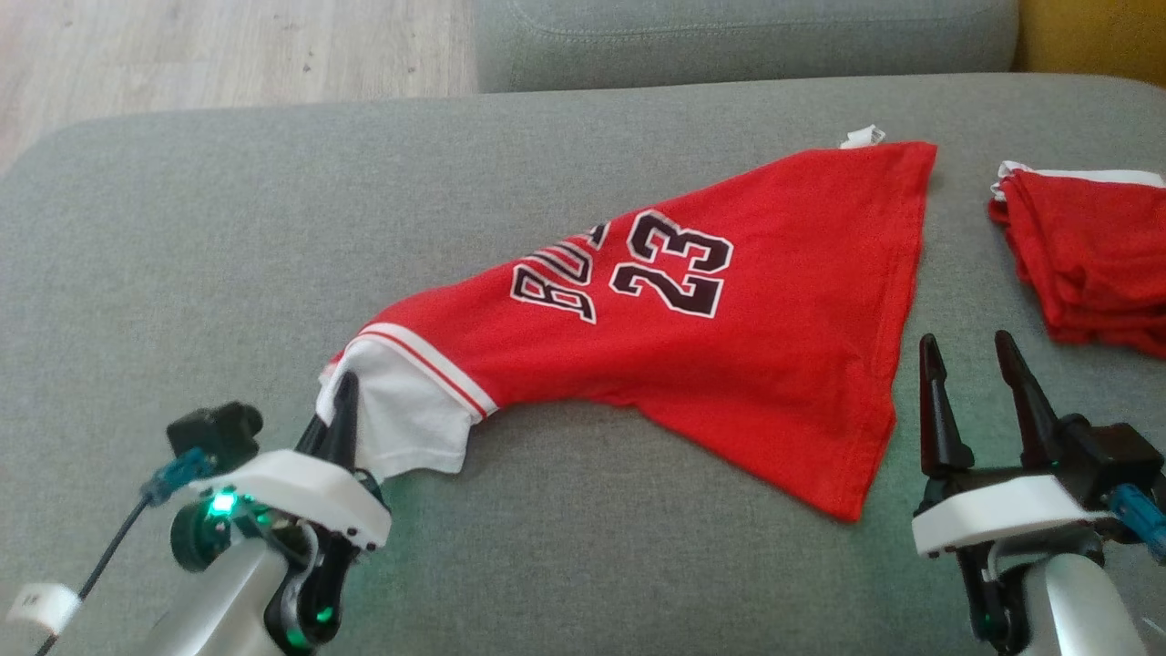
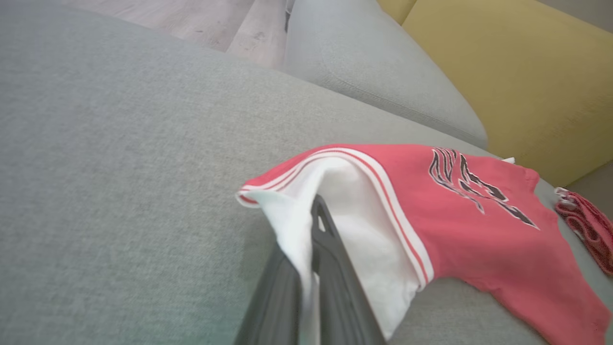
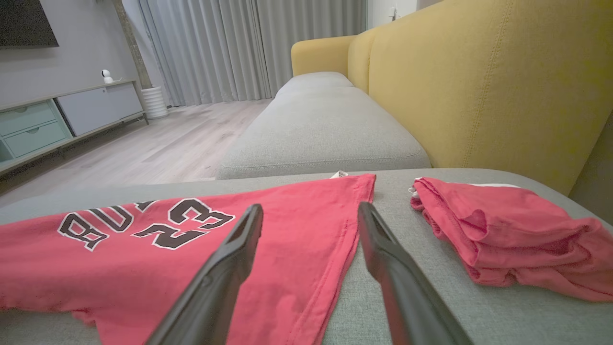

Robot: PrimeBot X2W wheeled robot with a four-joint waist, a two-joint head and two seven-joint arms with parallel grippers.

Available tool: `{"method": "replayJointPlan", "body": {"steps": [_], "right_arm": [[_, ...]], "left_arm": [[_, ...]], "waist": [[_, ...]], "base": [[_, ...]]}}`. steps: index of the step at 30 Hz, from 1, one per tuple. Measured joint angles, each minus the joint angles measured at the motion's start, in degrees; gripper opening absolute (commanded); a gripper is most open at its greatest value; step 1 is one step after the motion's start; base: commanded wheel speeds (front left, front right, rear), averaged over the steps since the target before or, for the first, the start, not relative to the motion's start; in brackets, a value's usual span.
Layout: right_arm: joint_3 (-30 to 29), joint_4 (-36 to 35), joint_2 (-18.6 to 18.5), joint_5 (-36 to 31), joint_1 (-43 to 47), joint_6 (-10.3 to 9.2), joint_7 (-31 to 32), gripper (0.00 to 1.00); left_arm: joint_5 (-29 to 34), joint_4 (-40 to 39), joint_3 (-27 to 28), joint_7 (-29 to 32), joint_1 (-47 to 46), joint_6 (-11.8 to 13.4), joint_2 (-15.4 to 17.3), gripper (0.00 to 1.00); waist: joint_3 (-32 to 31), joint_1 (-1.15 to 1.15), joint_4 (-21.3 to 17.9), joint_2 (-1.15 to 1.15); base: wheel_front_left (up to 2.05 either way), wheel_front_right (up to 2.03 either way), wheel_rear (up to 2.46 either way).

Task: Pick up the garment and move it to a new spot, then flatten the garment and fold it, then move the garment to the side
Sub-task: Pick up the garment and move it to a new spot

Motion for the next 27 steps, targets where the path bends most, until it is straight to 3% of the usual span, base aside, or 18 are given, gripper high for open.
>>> {"method": "replayJointPlan", "body": {"steps": [7,9,10,12,13,14,27], "right_arm": [[-0.1,-0.2,0.0,-0.6,0.0,0.00,0.0,1.00],[-0.1,-0.4,0.0,-0.8,0.0,0.00,0.0,1.00],[-0.1,-0.6,0.0,-1.0,0.0,0.00,0.0,1.00],[0.0,-0.8,0.0,-1.1,-0.1,0.00,0.1,1.00],[0.1,-0.9,0.0,-1.1,-0.2,0.00,0.1,1.00],[0.1,-0.9,0.0,-1.2,-0.2,0.00,0.2,1.00],[0.2,-1.0,0.0,-2.5,0.1,0.00,0.4,1.00]], "left_arm": [[-0.5,2.4,1.2,-4.1,0.6,-0.5,-0.5,0.00],[0.0,2.7,1.4,-5.6,0.5,-0.6,-0.9,0.11],[0.3,3.0,1.4,-6.1,0.4,-0.7,-1.2,0.26],[0.9,3.6,1.4,-7.1,-0.2,-1.1,-1.7,0.43],[1.1,3.9,1.5,-7.3,-0.7,-1.1,-1.9,0.78],[1.1,4.1,1.5,-7.5,-1.2,-1.1,-2.1,1.00],[4.1,4.0,1.4,-9.6,1.6,-1.5,-0.9,1.00]], "waist": [[1.2,0.00,0.5,0.00],[1.6,0.00,0.7,0.00],[1.8,0.00,0.9,0.00],[2.2,0.00,1.1,0.00],[2.4,0.00,1.2,0.00],[2.6,0.01,1.3,0.00],[0.0,0.00,2.9,0.00]], "base": [[0.00,0.00,0.00],[0.00,0.00,0.00],[0.00,0.00,0.00],[0.00,0.00,0.00],[0.00,0.00,0.00],[0.00,0.00,0.00],[0.00,0.00,0.00]]}}
